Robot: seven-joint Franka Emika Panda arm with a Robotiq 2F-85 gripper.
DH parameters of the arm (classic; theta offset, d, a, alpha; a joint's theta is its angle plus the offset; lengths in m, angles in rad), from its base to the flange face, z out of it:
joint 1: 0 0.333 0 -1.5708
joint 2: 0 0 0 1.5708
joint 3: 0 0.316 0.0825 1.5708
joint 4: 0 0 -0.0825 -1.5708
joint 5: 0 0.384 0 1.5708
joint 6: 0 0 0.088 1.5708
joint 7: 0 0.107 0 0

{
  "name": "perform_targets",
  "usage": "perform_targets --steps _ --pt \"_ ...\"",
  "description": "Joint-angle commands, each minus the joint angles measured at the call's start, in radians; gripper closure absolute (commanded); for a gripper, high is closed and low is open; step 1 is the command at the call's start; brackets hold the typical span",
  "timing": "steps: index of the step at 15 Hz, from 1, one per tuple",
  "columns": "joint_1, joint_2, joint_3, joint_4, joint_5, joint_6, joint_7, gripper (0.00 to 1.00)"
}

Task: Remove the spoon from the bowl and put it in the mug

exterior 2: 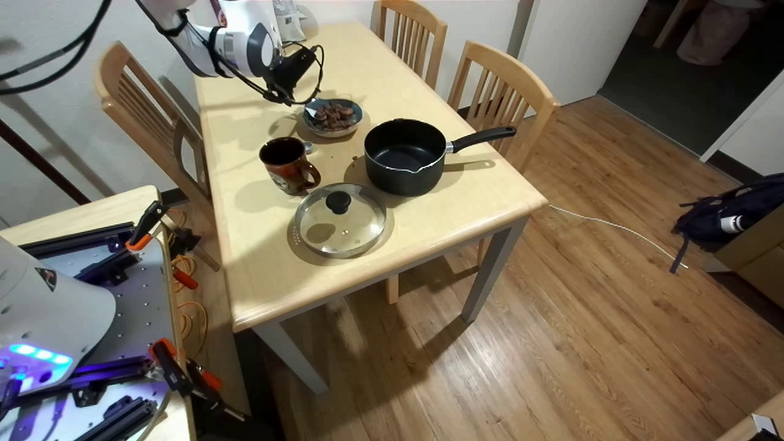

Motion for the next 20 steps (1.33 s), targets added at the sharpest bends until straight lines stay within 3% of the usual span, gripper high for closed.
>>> perform_targets --steps 1,3,5,6,7,14,15,17,19,20 --pt "0.154 -0.104 -0.182 -0.125 -0.094 0.147 0.198 0.96" --pt "0.235 -0.117 -0.267 -0.138 -0.125 0.171 0.272 0.96" --pt "0.274 -0.118 -0.299 -0.138 -0.149 0.166 0.310 0.96" --pt "0.225 -0.077 -0.245 -0.083 -0.145 0.137 0.279 0.96" --pt "0.237 -0.079 -0.251 -0.083 -0.148 0.136 0.288 0.85" --pt "0.224 -0.075 -0.245 -0.082 -0.148 0.135 0.288 0.85" --pt "0.224 -0.075 -0.244 -0.082 -0.148 0.135 0.288 0.96" --pt "0.192 -0.028 -0.207 -0.083 -0.146 0.201 0.274 0.96" --pt "0.212 -0.053 -0.235 -0.116 -0.141 0.297 0.316 0.96" --pt "0.268 -0.094 -0.303 -0.158 -0.132 0.365 0.363 0.96"
